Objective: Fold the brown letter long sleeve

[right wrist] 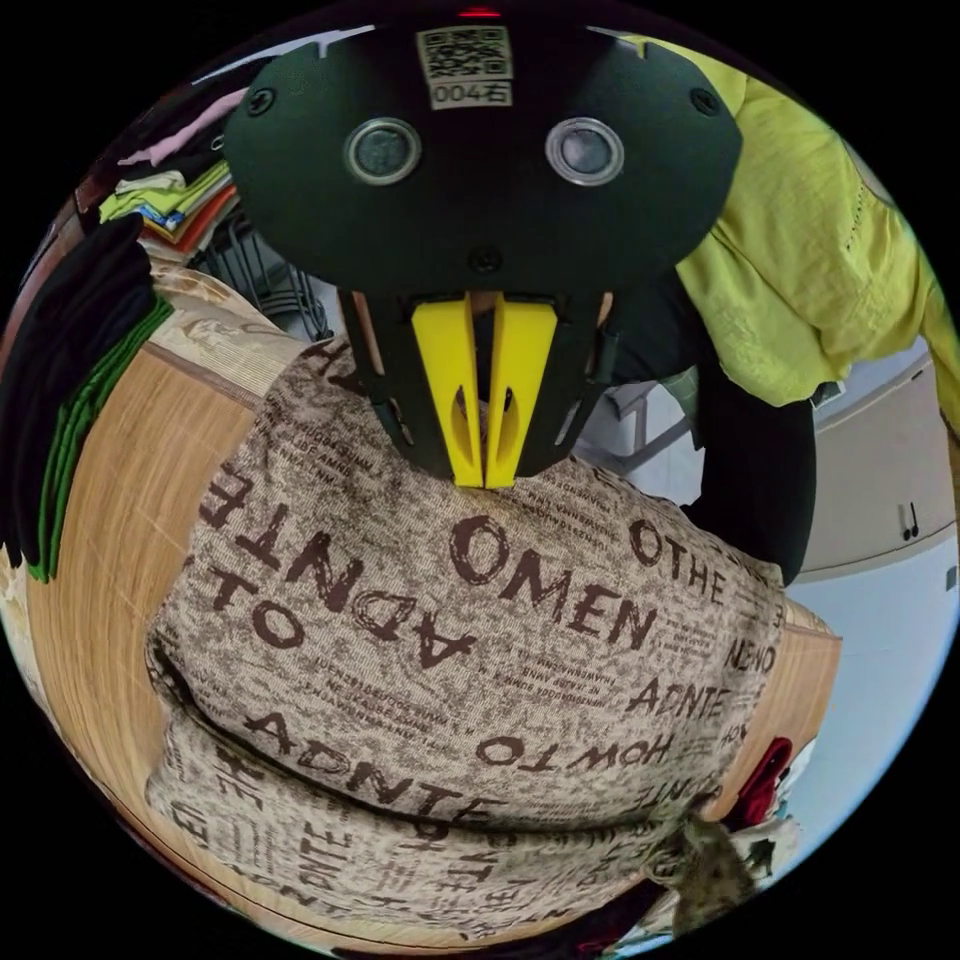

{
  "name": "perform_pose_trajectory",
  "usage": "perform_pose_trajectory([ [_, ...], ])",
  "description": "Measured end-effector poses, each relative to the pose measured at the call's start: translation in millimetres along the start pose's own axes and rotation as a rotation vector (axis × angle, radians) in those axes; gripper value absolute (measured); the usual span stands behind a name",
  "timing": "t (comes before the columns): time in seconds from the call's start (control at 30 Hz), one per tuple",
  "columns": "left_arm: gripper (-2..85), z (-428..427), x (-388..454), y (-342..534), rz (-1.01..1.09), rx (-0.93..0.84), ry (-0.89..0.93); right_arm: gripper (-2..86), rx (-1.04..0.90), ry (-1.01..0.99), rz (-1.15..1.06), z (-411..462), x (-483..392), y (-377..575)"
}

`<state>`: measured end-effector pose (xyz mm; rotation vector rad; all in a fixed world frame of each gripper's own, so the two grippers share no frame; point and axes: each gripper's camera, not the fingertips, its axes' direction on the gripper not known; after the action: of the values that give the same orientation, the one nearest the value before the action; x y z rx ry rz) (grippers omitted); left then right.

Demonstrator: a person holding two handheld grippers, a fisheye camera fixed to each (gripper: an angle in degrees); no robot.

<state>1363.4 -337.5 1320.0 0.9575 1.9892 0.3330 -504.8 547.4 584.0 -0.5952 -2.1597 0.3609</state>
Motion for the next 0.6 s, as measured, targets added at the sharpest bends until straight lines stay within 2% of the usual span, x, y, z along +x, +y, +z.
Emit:
perform_pose_trajectory([
  [0.13,9.6,113.1,-1.5,-13.9,0.041,-0.119,-0.074,-0.8,0.028,-0.026,0.000,-3.0,4.8,19.0],
  [0.23,13.6,165.5,-5.6,-11.6,0.009,-0.161,0.002,-0.8,0.032,-0.022,-0.003,-4.9,4.4,30.2],
  [0.27,14.2,170.4,-4.3,-9.7,0.004,-0.153,0.018,-0.8,0.034,-0.018,-0.004,-5.5,3.7,34.6],
  [0.4,16.0,141.3,34.4,17.2,0.052,0.061,0.039,-0.8,0.038,0.007,0.000,-7.3,-0.9,47.5],
  [0.47,16.7,112.2,63.1,35.6,0.108,0.081,-0.044,-0.8,0.038,0.052,-0.004,-8.0,-8.4,56.0],
  [0.6,16.9,30.8,132.7,119.6,0.295,0.017,-0.450,-0.8,0.044,0.119,-0.013,-8.2,-20.0,69.5],
])
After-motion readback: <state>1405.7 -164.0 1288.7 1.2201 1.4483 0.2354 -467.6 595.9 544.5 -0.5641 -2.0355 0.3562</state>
